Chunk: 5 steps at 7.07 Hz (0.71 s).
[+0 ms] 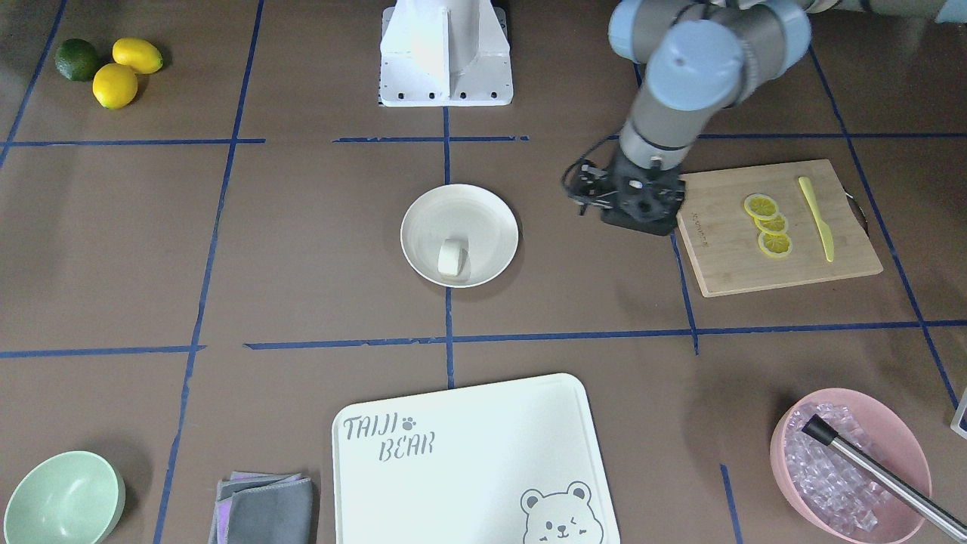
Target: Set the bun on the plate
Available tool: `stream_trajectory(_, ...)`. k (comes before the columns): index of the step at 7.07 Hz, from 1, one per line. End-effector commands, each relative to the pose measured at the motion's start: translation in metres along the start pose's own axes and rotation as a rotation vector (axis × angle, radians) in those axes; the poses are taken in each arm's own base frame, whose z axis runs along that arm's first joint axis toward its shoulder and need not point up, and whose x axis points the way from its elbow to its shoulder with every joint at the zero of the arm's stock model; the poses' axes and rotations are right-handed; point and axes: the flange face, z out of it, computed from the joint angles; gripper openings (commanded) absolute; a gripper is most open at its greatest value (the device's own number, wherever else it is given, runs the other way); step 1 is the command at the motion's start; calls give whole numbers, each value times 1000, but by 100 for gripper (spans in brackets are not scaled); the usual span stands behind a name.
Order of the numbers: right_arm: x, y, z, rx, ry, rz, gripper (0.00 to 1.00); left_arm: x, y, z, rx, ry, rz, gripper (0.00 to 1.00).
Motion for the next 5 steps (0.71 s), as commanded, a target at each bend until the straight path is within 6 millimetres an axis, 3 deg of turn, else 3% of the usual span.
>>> stream_trajectory(1, 3, 1, 3, -6, -2, 6, 100, -186, 42, -47, 2, 19, 39, 100)
stream_trajectory(3, 5, 1, 5, -9, -2, 8, 100, -313, 103, -66, 14, -13, -22, 100)
stream_trajectory(4, 5, 1, 5, -9, -2, 6, 100, -367, 136, -71, 17, -25, -86, 100)
stream_trajectory(5, 5, 1, 5, -9, -2, 6, 100, -409, 181, -61, -2, -30, -184, 100)
